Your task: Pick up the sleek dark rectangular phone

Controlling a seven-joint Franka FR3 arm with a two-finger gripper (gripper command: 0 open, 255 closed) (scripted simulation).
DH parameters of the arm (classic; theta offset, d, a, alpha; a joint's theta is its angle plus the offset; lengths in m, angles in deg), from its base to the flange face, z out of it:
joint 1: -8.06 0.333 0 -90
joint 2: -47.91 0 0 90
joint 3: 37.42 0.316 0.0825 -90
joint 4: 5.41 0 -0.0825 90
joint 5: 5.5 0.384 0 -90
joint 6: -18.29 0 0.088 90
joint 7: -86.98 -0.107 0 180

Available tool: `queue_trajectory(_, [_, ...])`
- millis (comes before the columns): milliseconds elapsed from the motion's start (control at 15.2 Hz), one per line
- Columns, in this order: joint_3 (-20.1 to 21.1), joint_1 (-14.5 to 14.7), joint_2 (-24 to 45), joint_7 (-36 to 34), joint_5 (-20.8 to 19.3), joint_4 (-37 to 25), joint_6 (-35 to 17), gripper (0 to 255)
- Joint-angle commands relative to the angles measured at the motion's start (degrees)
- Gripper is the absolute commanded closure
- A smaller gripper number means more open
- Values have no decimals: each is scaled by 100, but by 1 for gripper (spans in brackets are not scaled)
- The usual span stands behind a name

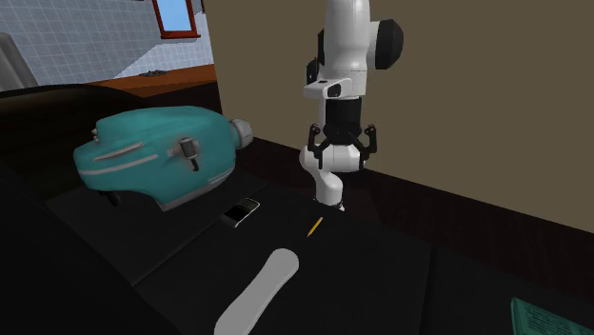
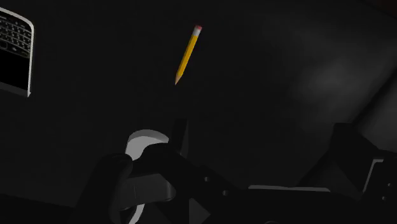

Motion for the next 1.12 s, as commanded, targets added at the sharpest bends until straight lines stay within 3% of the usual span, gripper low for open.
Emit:
queue_trajectory(0, [0, 0, 0, 0, 0, 0, 0, 0])
queue_trajectory(1056, [-1613, -976, 170, 981, -1186, 1155, -1675, 0])
